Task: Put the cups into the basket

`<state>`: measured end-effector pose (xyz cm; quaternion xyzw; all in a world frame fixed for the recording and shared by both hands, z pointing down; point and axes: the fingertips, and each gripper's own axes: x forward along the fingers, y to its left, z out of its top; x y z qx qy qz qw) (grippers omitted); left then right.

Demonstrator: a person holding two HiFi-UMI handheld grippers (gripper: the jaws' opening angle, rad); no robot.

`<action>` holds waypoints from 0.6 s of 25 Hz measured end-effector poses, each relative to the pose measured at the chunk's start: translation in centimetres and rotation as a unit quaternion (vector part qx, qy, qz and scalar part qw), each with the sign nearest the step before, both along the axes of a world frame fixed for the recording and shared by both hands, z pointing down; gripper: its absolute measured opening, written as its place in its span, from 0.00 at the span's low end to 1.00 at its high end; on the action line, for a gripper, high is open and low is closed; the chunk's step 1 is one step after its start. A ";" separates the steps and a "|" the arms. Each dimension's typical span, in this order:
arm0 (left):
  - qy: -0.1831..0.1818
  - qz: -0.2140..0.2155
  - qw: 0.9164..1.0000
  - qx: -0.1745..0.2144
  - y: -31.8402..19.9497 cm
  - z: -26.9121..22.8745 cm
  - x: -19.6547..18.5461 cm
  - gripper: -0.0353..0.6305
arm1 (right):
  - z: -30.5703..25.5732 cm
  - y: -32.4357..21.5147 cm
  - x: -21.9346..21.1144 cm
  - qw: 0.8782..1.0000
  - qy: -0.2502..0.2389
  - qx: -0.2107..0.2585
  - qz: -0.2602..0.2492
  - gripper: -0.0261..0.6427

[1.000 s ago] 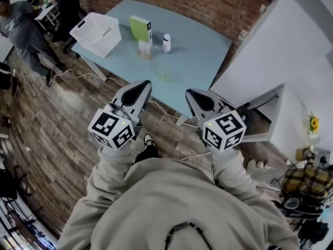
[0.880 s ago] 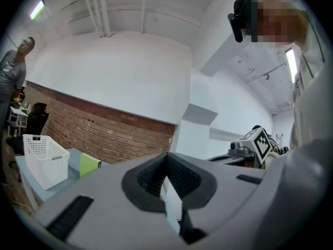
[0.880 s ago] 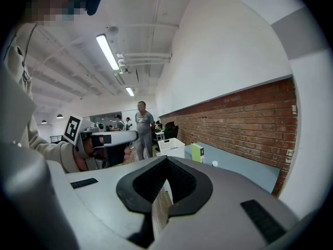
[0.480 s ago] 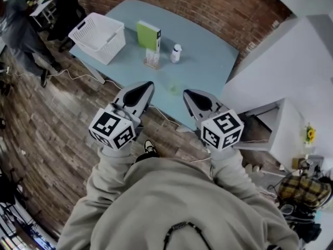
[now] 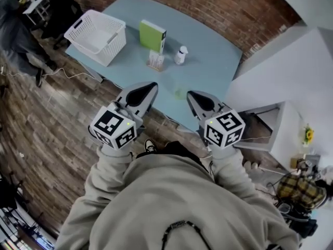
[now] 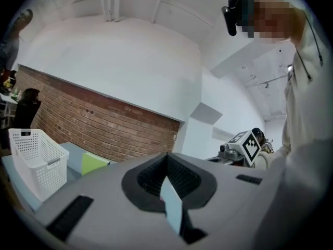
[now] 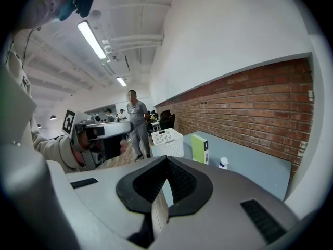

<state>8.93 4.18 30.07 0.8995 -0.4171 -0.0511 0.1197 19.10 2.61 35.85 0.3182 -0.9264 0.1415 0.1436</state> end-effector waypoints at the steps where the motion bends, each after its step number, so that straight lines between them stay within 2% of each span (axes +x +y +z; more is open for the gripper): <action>1: 0.002 0.004 1.000 0.000 -0.4 -0.1 0.1 0.05 | 0.1 -0.5 0.1 1.000 -0.001 -0.002 0.001 0.06; 15: -0.021 0.006 1.000 0.015 -9.0 -2.1 2.5 0.05 | -1.8 -10.7 0.3 0.999 -0.017 0.022 -0.026 0.06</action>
